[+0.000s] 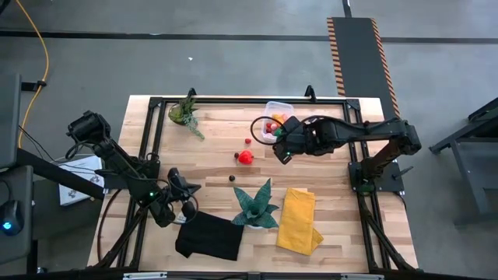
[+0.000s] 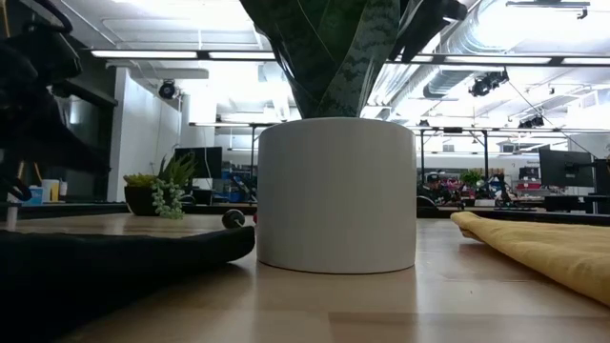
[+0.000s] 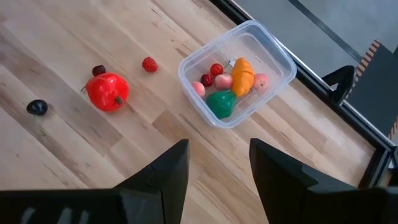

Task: Pick and placing Produce into tupperware
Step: Put the black cherry into the transparent container

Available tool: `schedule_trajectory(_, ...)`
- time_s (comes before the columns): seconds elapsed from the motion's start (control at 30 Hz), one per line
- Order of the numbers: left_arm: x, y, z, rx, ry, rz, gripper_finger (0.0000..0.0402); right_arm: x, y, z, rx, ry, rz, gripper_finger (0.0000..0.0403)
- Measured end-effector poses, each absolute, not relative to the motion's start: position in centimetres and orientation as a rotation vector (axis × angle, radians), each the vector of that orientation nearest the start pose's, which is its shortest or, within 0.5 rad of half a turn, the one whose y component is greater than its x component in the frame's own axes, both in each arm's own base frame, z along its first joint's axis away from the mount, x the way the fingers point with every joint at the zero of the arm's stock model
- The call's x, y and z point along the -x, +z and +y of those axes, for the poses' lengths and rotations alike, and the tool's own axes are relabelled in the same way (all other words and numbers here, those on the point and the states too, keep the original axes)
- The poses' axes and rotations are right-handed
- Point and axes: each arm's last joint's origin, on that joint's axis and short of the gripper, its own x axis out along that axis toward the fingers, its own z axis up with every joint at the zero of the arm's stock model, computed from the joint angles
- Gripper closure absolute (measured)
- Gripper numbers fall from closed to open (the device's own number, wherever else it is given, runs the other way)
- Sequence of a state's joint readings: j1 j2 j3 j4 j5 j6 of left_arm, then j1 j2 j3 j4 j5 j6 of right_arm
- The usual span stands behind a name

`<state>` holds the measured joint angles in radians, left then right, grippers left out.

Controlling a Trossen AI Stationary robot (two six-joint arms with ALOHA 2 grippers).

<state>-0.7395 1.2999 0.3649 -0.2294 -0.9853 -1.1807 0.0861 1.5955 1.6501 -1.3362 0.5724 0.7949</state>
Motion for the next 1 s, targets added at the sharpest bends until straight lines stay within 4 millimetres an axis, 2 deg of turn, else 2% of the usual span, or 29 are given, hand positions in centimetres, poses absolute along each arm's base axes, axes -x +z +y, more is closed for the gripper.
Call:
schedule_trajectory(0.43, -14.7, 11.8, -9.9, 0.091, 0.618, 0.443, 0.0401, -29.2, 35.3, 2.6, -0.297, -0.881, 0.918, 0.0243)
schedule_trajectory(0.67, -14.9, 10.8, -10.1, -0.019, 0.593, 0.512, 0.0397, -29.1, 35.3, 3.1, -0.308, -0.892, 0.893, 0.0243)
schedule_trajectory(0.77, -15.1, 10.6, -10.4, -0.034, 0.58, 0.511, 0.0377, -29.1, 35.3, 3.2, -0.307, -0.889, 0.893, 0.0243)
schedule_trajectory(1.0, -15.2, 10.5, -10.4, -0.032, 0.585, 0.499, 0.0297, -29.1, 35.3, 3.3, -0.308, -0.888, 0.893, 0.0243)
